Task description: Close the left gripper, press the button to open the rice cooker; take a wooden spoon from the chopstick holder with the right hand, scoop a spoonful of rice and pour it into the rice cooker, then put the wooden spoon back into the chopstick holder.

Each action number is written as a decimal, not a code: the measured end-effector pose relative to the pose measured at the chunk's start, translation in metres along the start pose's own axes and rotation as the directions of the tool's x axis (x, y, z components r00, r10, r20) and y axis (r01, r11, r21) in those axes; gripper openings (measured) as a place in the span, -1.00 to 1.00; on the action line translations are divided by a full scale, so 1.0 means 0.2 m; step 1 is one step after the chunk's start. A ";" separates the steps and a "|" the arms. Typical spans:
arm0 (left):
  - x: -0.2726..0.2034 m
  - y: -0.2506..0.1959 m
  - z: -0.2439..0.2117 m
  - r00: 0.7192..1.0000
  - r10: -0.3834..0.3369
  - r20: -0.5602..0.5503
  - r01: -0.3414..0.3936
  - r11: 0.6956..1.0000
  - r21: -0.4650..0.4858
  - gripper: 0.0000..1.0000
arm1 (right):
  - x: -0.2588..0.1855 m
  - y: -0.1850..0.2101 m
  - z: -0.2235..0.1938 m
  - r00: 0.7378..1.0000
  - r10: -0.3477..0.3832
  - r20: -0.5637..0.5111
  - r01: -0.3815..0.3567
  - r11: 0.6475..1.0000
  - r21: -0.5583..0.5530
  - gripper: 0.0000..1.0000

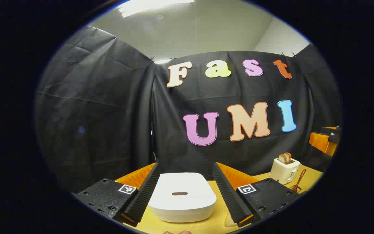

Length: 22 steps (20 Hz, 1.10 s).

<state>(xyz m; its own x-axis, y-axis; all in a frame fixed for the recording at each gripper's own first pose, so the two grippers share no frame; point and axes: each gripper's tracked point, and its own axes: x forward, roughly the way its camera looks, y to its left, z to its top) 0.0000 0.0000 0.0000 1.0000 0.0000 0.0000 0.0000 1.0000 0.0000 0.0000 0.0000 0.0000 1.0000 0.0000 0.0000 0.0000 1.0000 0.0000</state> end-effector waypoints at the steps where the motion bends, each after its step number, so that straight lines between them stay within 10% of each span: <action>1: 0.00 -0.01 0.00 1.000 -0.004 0.001 0.004 1.000 0.001 0.94 | 0.00 0.00 0.00 1.000 0.001 -0.001 -0.001 1.000 0.000 1.00; 22: 0.04 -0.04 -0.04 0.999 0.000 -0.038 0.001 1.000 0.019 0.87 | 0.03 0.04 -0.06 0.998 0.050 -0.044 -0.052 0.998 -0.028 1.00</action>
<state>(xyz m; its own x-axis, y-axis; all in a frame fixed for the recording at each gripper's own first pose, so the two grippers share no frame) 0.0082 -0.0080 -0.0070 0.9993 0.0002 -0.0382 0.0005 0.9998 0.0192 0.0054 0.0075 -0.0126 0.9978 0.0503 -0.0438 -0.0515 0.9983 -0.0278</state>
